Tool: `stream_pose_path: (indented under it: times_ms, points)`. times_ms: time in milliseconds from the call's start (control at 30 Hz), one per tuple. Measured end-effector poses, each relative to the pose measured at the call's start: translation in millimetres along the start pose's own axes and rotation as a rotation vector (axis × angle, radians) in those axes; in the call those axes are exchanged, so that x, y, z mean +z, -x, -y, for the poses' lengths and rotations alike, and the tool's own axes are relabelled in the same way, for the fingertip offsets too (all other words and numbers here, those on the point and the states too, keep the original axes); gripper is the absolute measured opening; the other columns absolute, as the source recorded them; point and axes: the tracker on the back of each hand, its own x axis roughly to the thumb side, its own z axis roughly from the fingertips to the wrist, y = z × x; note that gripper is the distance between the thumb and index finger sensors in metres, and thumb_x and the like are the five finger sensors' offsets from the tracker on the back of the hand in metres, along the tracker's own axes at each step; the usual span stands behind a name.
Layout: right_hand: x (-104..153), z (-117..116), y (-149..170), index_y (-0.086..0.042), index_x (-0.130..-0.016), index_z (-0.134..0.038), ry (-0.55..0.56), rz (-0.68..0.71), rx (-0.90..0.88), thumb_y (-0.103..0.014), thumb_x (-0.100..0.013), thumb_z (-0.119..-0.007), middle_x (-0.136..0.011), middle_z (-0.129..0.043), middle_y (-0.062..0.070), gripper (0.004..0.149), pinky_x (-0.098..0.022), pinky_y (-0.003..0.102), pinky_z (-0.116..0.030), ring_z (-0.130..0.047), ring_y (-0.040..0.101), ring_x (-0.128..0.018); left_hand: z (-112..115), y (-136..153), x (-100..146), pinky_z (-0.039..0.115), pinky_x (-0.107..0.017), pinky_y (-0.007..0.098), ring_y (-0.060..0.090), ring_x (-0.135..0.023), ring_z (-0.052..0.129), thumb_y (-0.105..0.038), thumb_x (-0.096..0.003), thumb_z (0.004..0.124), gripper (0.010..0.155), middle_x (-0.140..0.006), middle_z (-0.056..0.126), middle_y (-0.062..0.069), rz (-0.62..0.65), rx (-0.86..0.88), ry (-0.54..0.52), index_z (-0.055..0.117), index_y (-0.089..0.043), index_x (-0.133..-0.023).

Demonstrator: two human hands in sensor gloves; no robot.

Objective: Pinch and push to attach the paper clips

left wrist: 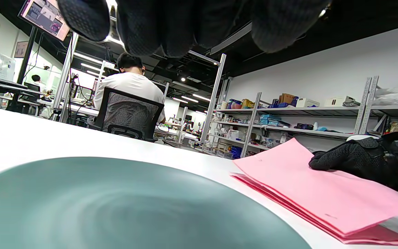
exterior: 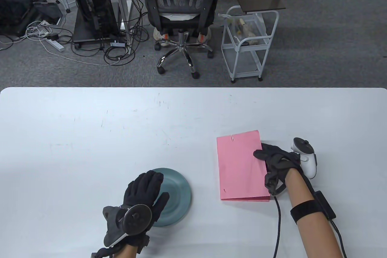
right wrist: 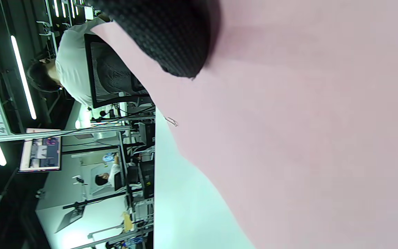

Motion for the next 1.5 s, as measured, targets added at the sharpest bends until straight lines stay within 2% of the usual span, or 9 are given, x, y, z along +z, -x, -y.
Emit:
stream_pose_path:
  times_ms: [133, 267, 567, 700, 867, 1067, 1200, 1333, 1500]
  points:
    - [-1.7, 1.5, 1.6, -0.004, -0.102, -0.072, 0.021, -0.011, 0.027, -0.018, -0.06, -0.079, -0.088, -0.088, 0.021, 0.045, -0.045, 0.042, -0.084, -0.097, 0.035, -0.067, -0.2, -0.5, 0.5, 0.058, -0.077, 0.064, 0.041, -0.107, 0.066, -0.048, -0.0603, 0.073, 0.064, -0.117, 0.065, 0.014, 0.005, -0.018, -0.003, 0.058, -0.019, -0.115]
    - [2.2, 4.0, 0.9, -0.002, -0.106, -0.066, 0.049, -0.014, 0.044, -0.025, -0.06, -0.081, -0.092, -0.083, 0.024, 0.053, -0.05, 0.046, -0.08, -0.092, 0.039, -0.072, -0.4, -0.4, 0.7, 0.058, -0.077, 0.064, 0.04, -0.107, 0.067, -0.048, -0.0603, 0.073, 0.064, -0.117, 0.065, 0.014, 0.002, -0.021, -0.001, 0.058, -0.018, -0.115]
    - [41.7, 18.5, -23.3, -0.005, -0.109, -0.061, 0.335, 0.021, 0.341, -0.035, -0.059, -0.082, -0.098, -0.077, 0.025, 0.062, -0.056, 0.052, -0.073, -0.084, 0.045, -0.08, -1.2, -1.9, 0.5, 0.058, -0.077, 0.064, 0.04, -0.106, 0.068, -0.048, -0.0603, 0.073, 0.064, -0.117, 0.065, 0.014, 0.0, -0.042, 0.016, 0.059, -0.018, -0.115]
    - [67.9, 15.7, -34.5, -0.005, -0.111, -0.058, 0.413, 0.123, 0.464, -0.037, -0.06, -0.079, -0.103, -0.069, 0.027, 0.064, -0.061, 0.055, -0.067, -0.076, 0.049, -0.086, -2.0, -1.5, 0.9, 0.058, -0.077, 0.064, 0.041, -0.107, 0.067, -0.048, -0.0603, 0.073, 0.064, -0.117, 0.065, 0.014, -0.014, -0.046, 0.007, 0.058, -0.018, -0.115]
    - [116.2, -0.1, -42.9, -0.006, -0.113, -0.053, 0.507, 0.38, 0.677, -0.042, -0.061, -0.072, -0.11, -0.056, 0.029, 0.066, -0.068, 0.06, -0.053, -0.058, 0.053, -0.096, -2.3, -1.1, 1.5, 0.056, -0.077, 0.065, 0.041, -0.108, 0.065, -0.049, -0.0603, 0.073, 0.065, -0.118, 0.064, 0.014, -0.041, -0.073, 0.014, 0.058, -0.018, -0.116]
    - [166.0, -12.5, -45.4, -0.01, -0.115, -0.052, 0.486, 0.55, 0.845, -0.046, -0.06, -0.071, -0.115, -0.049, 0.027, 0.069, -0.073, 0.061, -0.044, -0.048, 0.051, -0.102, -0.9, -2.7, 1.0, 0.056, -0.077, 0.065, 0.042, -0.108, 0.064, -0.049, -0.0603, 0.073, 0.066, -0.118, 0.064, 0.014, -0.035, -0.09, 0.028, 0.057, -0.018, -0.116]
    - [197.0, -17.2, -42.4, -0.013, -0.116, -0.051, 0.52, 0.663, 0.924, -0.048, -0.059, -0.07, -0.118, -0.046, 0.025, 0.07, -0.074, 0.06, -0.04, -0.043, 0.049, -0.105, -1.2, -3.0, 1.1, 0.054, -0.077, 0.066, 0.042, -0.11, 0.061, -0.051, -0.0601, 0.071, 0.068, -0.119, 0.061, 0.015, -0.038, -0.099, 0.027, 0.055, -0.018, -0.117]
    - [207.7, -19.3, -31.1, -0.015, -0.117, -0.049, 0.54, 0.709, 0.99, -0.049, -0.059, -0.069, -0.119, -0.042, 0.022, 0.07, -0.075, 0.059, -0.035, -0.038, 0.048, -0.107, -1.1, -3.2, 1.4, 0.05, -0.078, 0.067, 0.043, -0.112, 0.056, -0.055, -0.0597, 0.068, 0.071, -0.121, 0.058, 0.015, -0.037, -0.098, 0.013, 0.053, -0.019, -0.118]
    - [205.9, -20.7, -14.1, -0.016, -0.118, -0.046, 0.535, 0.698, 1.057, -0.05, -0.059, -0.068, -0.121, -0.035, 0.02, 0.071, -0.075, 0.06, -0.025, -0.028, 0.047, -0.108, -2.5, -4.9, 2.5, 0.043, -0.078, 0.07, 0.044, -0.114, 0.048, -0.058, -0.0594, 0.065, 0.073, -0.124, 0.051, 0.016, -0.044, -0.153, 0.008, 0.049, -0.02, -0.12]
